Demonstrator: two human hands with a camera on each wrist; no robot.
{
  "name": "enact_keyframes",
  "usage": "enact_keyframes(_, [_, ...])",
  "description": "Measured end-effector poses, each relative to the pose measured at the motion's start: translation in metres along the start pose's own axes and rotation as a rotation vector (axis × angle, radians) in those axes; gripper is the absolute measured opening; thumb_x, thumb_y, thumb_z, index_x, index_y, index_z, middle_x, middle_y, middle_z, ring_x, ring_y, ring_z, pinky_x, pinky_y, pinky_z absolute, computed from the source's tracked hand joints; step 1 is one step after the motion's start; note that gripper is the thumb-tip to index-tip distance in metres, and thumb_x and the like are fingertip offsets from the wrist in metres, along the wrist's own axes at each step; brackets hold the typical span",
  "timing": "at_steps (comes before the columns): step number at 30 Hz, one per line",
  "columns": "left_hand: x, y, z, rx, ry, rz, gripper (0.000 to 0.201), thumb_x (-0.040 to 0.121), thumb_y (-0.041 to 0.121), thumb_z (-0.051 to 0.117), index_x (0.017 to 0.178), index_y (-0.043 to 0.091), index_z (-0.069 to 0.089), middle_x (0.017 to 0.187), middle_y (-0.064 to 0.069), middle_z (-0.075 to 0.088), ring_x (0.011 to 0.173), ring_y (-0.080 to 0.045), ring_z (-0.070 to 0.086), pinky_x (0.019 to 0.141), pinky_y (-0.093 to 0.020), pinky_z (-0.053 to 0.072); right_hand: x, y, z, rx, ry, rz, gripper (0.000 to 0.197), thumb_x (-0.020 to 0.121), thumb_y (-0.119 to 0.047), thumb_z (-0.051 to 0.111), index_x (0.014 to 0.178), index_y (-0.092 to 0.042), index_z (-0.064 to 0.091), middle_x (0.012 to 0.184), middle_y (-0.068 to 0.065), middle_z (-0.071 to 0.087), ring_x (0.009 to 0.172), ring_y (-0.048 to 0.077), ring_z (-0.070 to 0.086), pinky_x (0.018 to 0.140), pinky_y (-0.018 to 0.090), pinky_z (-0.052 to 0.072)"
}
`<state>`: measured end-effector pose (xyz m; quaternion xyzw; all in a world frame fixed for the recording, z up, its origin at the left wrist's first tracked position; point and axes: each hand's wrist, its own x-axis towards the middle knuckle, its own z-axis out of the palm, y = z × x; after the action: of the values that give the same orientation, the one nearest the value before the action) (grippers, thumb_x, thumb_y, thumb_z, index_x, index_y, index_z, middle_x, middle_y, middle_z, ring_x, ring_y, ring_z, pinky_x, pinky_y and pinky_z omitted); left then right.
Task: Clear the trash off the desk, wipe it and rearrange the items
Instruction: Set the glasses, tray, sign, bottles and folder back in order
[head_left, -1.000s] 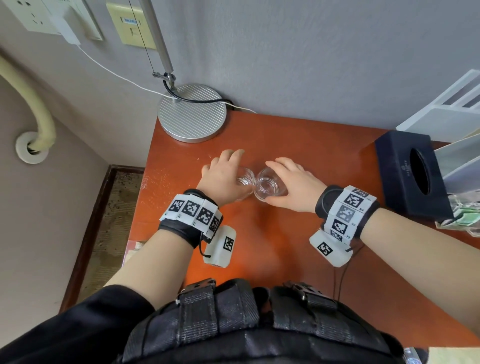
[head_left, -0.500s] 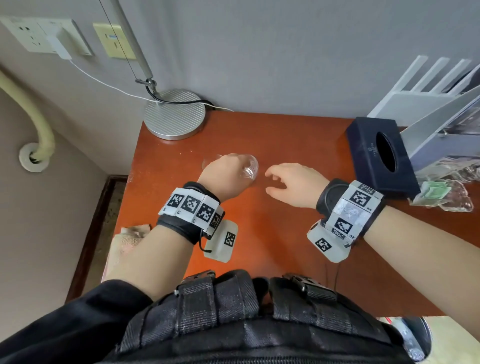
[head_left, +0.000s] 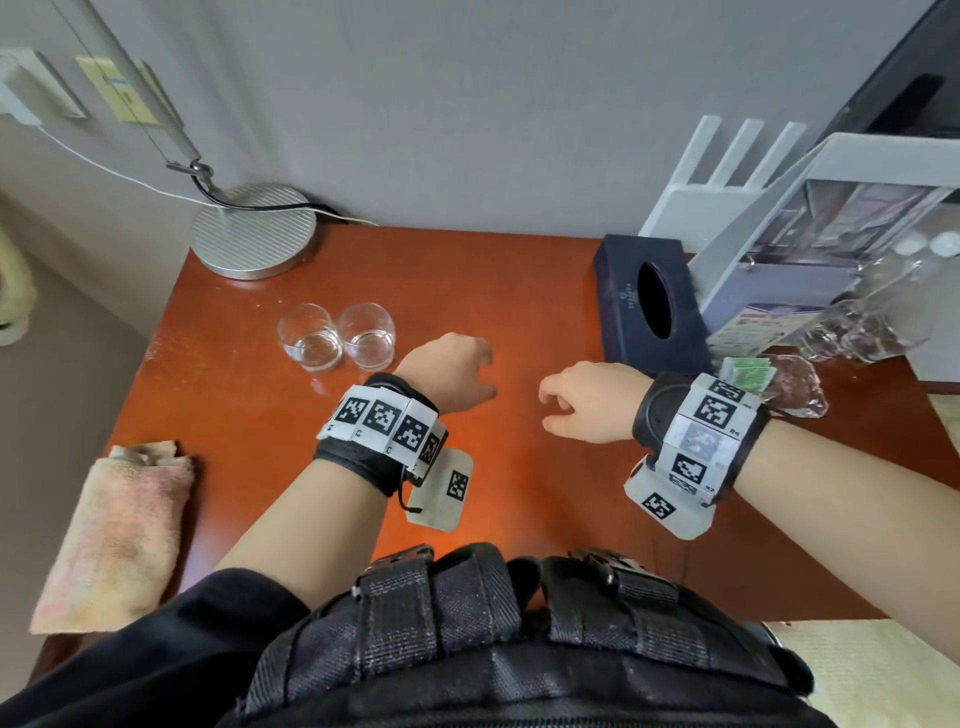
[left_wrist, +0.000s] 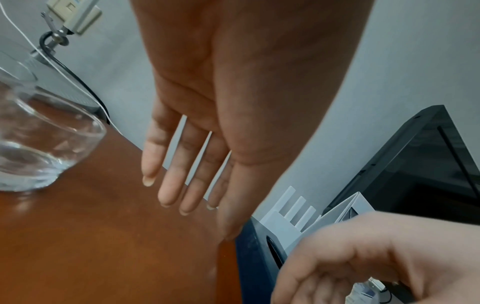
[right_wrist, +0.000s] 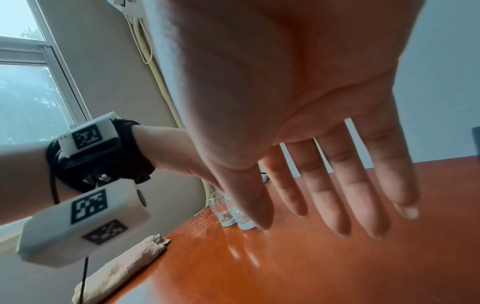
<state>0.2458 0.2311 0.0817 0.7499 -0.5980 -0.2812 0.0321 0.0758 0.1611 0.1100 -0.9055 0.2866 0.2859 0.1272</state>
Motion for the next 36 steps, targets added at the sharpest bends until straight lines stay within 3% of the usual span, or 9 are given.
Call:
enact_keyframes(10, [0.029, 0.078, 0.024, 0.041, -0.042, 0.011, 0.039, 0.088, 0.035, 0.057, 0.124, 0.019, 0.052, 0.117, 0.0, 0.06, 0.104, -0.022, 0.058, 0.082, -0.034, 0.049, -0.033, 0.077, 0.013, 0.059, -0.008, 0.051, 0.035, 0.093, -0.041, 0.047, 0.121, -0.022, 0.054, 0.111, -0.001, 0.057, 0.098, 0.021, 0.057, 0.083, 0.036, 0.048])
enact_keyframes(15, [0.039, 0.082, 0.028, 0.084, -0.08, 0.037, 0.038, 0.088, 0.036, 0.056, 0.122, 0.021, 0.053, 0.119, -0.001, 0.058, 0.103, -0.023, 0.058, 0.083, -0.036, 0.05, -0.032, 0.088, 0.021, 0.147, 0.032, 0.099, 0.033, 0.092, -0.039, 0.049, 0.119, -0.022, 0.056, 0.101, -0.006, 0.053, 0.095, 0.019, 0.057, 0.073, 0.029, 0.041])
enact_keyframes(21, [0.05, 0.079, 0.024, 0.127, -0.122, 0.117, 0.037, 0.089, 0.036, 0.056, 0.122, 0.02, 0.052, 0.12, -0.002, 0.057, 0.103, -0.023, 0.058, 0.084, -0.036, 0.05, -0.035, 0.088, 0.029, 0.276, 0.072, 0.192, 0.033, 0.092, -0.04, 0.051, 0.12, -0.023, 0.056, 0.102, -0.007, 0.058, 0.095, 0.016, 0.058, 0.073, 0.026, 0.038])
enact_keyframes(29, [0.062, 0.094, 0.023, 0.168, -0.16, 0.205, 0.041, 0.089, 0.036, 0.057, 0.125, 0.019, 0.051, 0.123, -0.003, 0.056, 0.108, -0.024, 0.057, 0.087, -0.036, 0.049, -0.047, 0.1, 0.029, 0.362, 0.096, 0.255, 0.034, 0.093, -0.038, 0.052, 0.122, -0.021, 0.055, 0.101, -0.006, 0.06, 0.09, 0.014, 0.057, 0.082, 0.029, 0.047])
enact_keyframes(36, [0.064, 0.115, 0.025, 0.156, -0.132, 0.17, 0.037, 0.088, 0.035, 0.057, 0.122, 0.019, 0.053, 0.121, -0.002, 0.057, 0.107, -0.024, 0.057, 0.088, -0.036, 0.049, -0.053, 0.126, 0.032, 0.354, 0.112, 0.217, 0.034, 0.092, -0.037, 0.053, 0.122, -0.021, 0.055, 0.1, -0.004, 0.064, 0.088, 0.015, 0.06, 0.084, 0.033, 0.051])
